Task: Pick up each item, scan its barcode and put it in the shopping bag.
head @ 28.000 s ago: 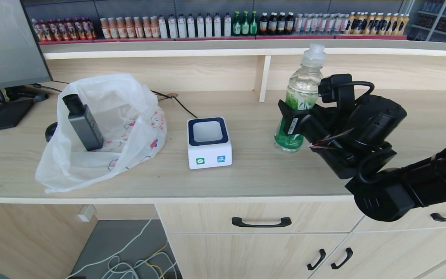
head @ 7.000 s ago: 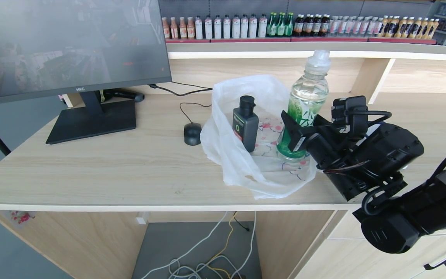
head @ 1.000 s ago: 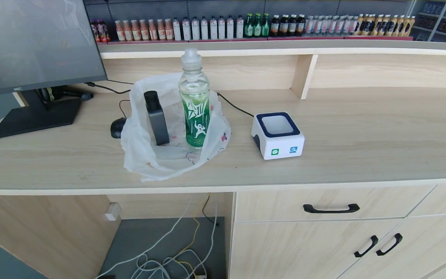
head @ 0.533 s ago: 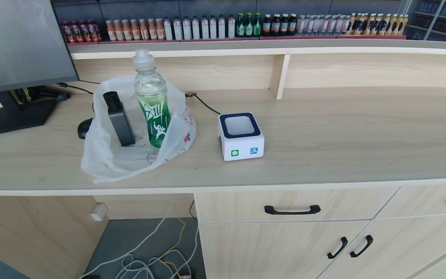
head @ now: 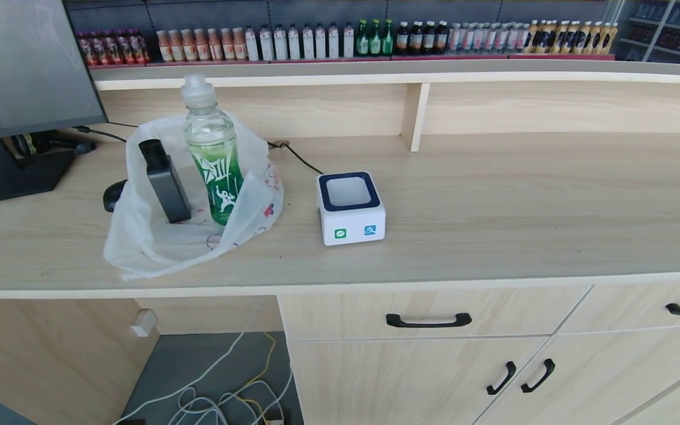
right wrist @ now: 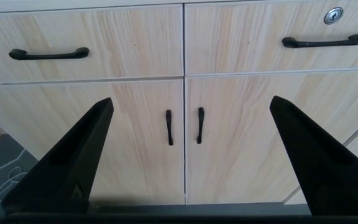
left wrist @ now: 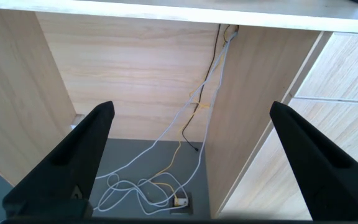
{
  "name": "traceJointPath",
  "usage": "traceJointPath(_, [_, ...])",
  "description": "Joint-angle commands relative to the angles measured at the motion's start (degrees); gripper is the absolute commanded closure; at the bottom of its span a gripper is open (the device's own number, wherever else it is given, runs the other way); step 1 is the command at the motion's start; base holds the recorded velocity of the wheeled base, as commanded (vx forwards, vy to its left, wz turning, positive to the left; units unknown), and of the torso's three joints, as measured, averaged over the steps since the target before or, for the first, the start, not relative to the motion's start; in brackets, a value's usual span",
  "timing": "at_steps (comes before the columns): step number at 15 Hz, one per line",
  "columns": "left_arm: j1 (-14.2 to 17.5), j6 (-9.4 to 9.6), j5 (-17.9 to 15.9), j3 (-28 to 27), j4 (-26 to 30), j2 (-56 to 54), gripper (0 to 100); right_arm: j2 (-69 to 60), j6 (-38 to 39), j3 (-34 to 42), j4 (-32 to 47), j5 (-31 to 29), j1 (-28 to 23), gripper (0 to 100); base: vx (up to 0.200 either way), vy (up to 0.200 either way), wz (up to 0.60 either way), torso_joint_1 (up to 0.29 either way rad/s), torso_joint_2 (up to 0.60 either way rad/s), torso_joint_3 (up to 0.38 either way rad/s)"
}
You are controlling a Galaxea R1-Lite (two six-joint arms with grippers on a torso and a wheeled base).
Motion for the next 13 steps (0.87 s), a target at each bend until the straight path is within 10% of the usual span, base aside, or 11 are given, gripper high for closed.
traceJointPath(1, [0.0, 0.02, 0.0, 0.0, 0.0, 0.0, 0, 0.1, 0.3, 0.0, 0.0, 0.0, 0.1, 0, 0.0, 0.0, 0.0, 0.0, 0.0, 0.0])
traceJointPath(13, [0.0, 0.02, 0.0, 0.0, 0.0, 0.0, 0, 0.1, 0.4, 0.0, 0.0, 0.0, 0.1, 0, 0.0, 0.0, 0.0, 0.0, 0.0, 0.0])
